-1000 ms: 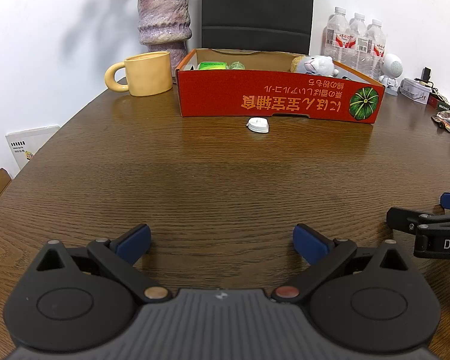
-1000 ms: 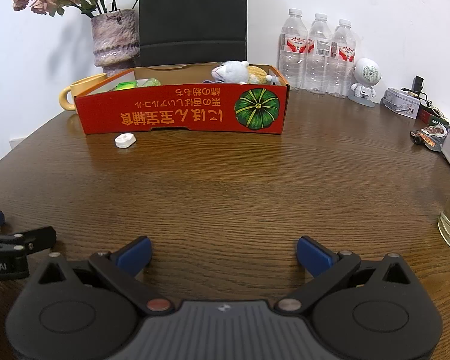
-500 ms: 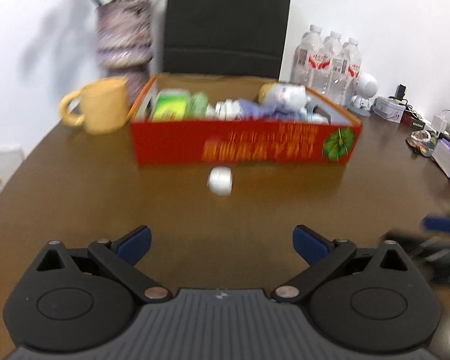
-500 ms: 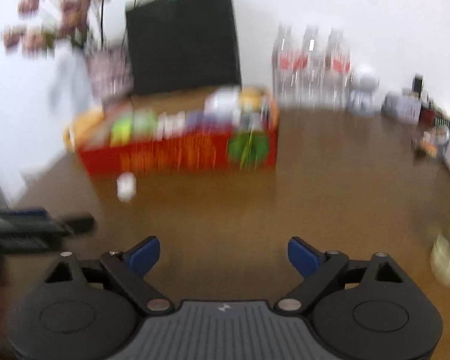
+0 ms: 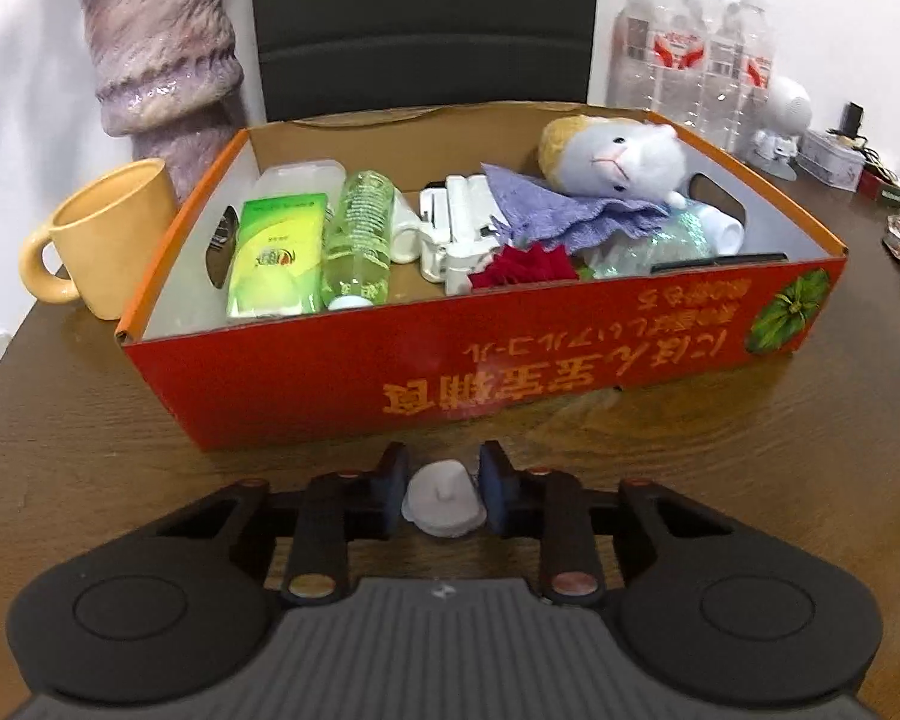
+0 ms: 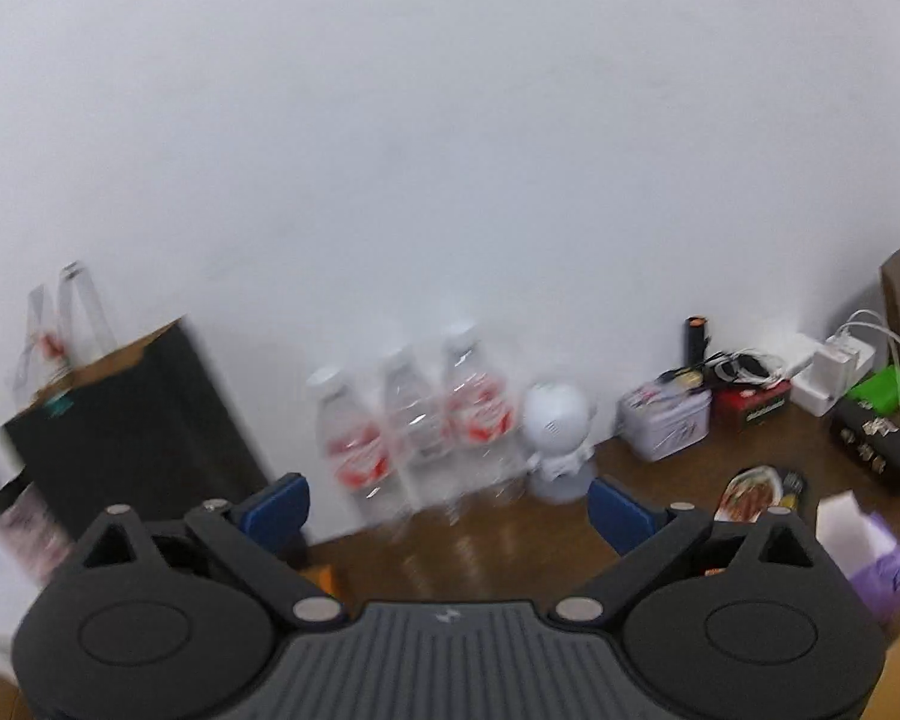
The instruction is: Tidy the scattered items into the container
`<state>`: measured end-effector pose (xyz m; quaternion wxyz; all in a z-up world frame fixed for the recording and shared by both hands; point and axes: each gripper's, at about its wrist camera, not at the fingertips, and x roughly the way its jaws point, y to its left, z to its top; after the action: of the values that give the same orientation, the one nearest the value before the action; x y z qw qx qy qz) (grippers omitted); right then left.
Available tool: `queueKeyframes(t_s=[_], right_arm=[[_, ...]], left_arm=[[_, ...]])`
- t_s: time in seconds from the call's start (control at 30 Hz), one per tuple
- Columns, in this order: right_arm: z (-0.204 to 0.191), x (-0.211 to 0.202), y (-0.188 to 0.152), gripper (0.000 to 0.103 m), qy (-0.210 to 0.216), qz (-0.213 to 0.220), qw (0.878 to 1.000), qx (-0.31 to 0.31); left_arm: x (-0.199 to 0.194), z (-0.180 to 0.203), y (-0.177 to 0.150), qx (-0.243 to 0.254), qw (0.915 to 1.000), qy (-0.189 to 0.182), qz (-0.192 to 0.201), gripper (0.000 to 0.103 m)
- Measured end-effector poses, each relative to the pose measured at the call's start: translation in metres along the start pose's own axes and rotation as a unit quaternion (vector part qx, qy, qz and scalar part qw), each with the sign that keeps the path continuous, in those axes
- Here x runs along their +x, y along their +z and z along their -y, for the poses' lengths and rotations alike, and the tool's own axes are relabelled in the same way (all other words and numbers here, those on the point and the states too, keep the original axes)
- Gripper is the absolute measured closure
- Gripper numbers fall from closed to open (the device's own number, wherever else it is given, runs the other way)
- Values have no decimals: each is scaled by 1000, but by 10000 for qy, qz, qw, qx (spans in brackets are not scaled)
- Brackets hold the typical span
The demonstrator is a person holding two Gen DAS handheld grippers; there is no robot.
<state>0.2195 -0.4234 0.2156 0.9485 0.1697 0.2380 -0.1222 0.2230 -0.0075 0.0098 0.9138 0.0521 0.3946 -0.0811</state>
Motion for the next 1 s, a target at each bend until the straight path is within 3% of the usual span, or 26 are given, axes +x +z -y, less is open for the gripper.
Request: queueKeyframes(t_s=[0.1, 0.27, 0.4, 0.53, 0.6, 0.67, 0.7, 0.77, 1.0], right_arm=[[12, 39, 24, 3, -37, -387, 9992, 5], [67, 108, 62, 4, -669, -903, 9926, 462], [116, 162, 88, 9, -1137, -1257, 9824, 784], [150, 217, 92, 30, -1763, -1476, 9722, 431], [157, 248, 88, 47, -1828, -1661, 9690, -55], [171, 273, 89, 76, -1746, -1843, 9668, -286], [178, 285, 90, 81, -1704, -1934, 9654, -402], [194, 304, 93, 83, -1673, -1995, 9641, -529], [226, 334, 85, 83, -1546, -1845, 9683, -663]], left_arm=[[-3, -1, -5, -27, 10000, 12, 60, 72], [-14, 2, -12, -134, 9997, 82, 165, 78], [-53, 4, 6, -204, 9969, -270, 714, 78], [-73, 1, 58, -147, 9913, -495, 1214, 78], [-68, -1, 86, -318, 9883, -355, 1446, 78], [-61, -6, 104, -815, 9822, -220, 1679, 78], [-56, -8, 111, -1049, 9788, -334, 1729, 78], [-43, -8, 121, -1234, 9765, -457, 1707, 78], [-2, -12, 138, -1277, 9818, 9, 1408, 78]])
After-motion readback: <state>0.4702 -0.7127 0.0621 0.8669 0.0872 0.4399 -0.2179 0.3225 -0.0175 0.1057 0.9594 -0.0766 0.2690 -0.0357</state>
